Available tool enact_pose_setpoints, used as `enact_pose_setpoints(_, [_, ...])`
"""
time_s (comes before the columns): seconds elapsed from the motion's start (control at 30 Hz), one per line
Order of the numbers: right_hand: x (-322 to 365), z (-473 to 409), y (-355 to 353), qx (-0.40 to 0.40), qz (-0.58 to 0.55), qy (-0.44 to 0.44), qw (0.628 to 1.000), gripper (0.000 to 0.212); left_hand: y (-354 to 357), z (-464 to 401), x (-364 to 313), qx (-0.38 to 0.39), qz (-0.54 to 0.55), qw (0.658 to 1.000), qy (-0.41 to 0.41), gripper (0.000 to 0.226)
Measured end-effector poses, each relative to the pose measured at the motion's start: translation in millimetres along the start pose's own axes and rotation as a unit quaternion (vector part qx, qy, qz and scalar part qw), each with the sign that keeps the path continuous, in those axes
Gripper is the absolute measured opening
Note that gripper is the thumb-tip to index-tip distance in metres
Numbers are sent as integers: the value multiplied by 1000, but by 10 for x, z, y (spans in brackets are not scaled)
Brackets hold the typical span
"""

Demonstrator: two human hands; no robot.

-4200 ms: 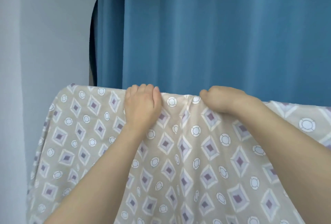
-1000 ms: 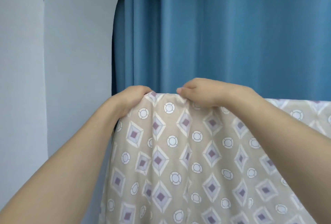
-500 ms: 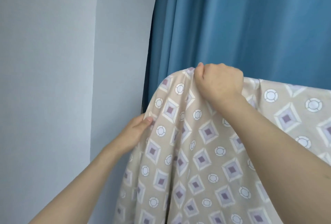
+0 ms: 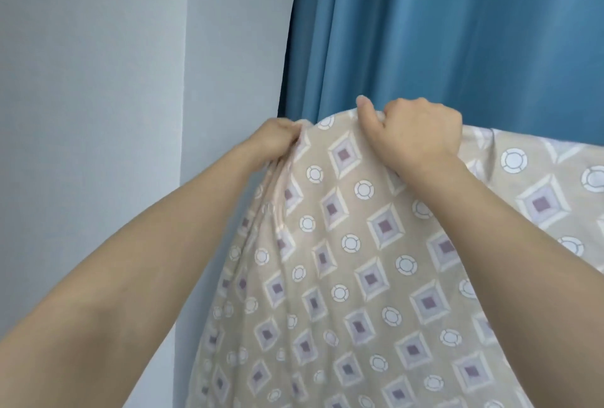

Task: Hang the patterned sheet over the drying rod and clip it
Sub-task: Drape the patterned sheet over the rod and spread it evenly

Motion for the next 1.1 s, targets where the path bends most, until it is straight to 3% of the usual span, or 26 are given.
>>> enact_pose_setpoints(0.07, [-31, 7, 0, 15, 13, -11, 1000, 71, 295, 179, 351, 150, -3, 985, -80, 29])
enact_pose_setpoints(0.13, [-70, 5, 19, 28, 34, -27, 999, 74, 485, 360, 750, 240, 80, 953, -166, 42])
enact_pose_setpoints(0.27, [-64, -36, 45, 33, 34, -69, 997, 66, 624, 518, 1062, 236, 206, 922, -228, 46])
enact_pose_setpoints(0.37, [-18, -61, 39, 58, 24, -93, 994, 58, 635, 555, 1023, 244, 179, 927, -223, 39])
enact_pose_setpoints(0.47, [12, -86, 37, 95, -31, -90, 991, 49, 516, 538, 939, 209, 143, 949, -188, 27])
enact_pose_setpoints(0.53, [117, -105, 6, 99, -49, -100, 989, 43, 321, 485, 889, 127, 143, 971, -143, 26])
enact_pose_setpoints(0.63, [519, -71, -25, 68, -62, -157, 983, 45, 24, 498, 812, -13, 174, 982, -68, 19])
enact_pose_setpoints(0.73, [945, 15, 52, 8, -19, -209, 978, 50, -51, 718, 799, -42, 180, 982, -29, 24])
enact_pose_setpoints(0.83, [1175, 163, 323, -4, 57, -245, 968, 50, -25, 1001, 1036, 63, 191, 977, -72, 18])
enact_pose_setpoints(0.93, [1310, 345, 522, -54, 84, -271, 957, 33, 120, 1359, 1435, 224, 212, 930, -199, 14])
enact_pose_setpoints(1.03, [1466, 556, 713, -99, 83, -311, 942, 24, 291, 1571, 1741, 333, 74, 916, -211, 33])
enact_pose_setpoints(1.1, [1544, 728, 815, -107, 56, -352, 928, 25, 398, 1643, 1844, 360, 41, 911, -198, 38])
Point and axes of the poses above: each hand's wrist, its own z-axis away from the middle knuckle, its own y-axis out of the palm, x = y × z, the point moved 7 cm from there along -z, towards the middle knuckle, and after that the axes turned 1 degree about -z, right-handed, at the moved point
